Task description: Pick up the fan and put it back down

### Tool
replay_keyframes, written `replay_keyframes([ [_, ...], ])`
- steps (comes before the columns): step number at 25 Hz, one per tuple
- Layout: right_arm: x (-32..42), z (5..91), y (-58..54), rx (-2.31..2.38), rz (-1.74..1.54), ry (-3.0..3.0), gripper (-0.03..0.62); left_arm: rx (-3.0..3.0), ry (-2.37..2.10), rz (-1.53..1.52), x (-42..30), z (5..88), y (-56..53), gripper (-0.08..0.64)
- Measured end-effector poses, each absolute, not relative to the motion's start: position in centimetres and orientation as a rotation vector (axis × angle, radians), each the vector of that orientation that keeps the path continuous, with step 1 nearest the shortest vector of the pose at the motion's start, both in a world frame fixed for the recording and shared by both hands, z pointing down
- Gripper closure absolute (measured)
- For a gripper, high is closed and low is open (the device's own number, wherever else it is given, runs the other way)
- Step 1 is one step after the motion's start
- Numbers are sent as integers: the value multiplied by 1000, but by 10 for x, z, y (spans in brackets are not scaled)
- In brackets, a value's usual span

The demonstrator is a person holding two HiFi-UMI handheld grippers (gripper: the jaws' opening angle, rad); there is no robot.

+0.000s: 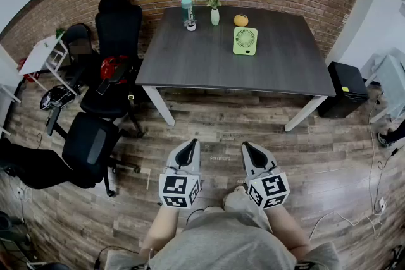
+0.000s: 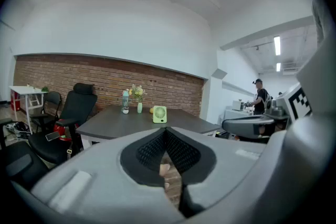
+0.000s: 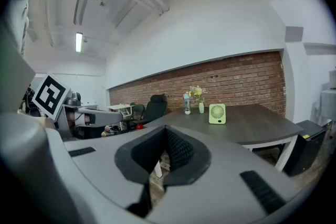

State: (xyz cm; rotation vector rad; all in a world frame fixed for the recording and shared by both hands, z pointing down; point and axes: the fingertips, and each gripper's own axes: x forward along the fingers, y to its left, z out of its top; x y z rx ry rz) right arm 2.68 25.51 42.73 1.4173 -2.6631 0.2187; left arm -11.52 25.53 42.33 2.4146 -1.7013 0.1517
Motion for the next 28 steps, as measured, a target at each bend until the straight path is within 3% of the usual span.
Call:
replay_keyframes([
  [28,30,420,324,1492,241,-2653,589,2519,-1621,103,-99,399,323,535],
])
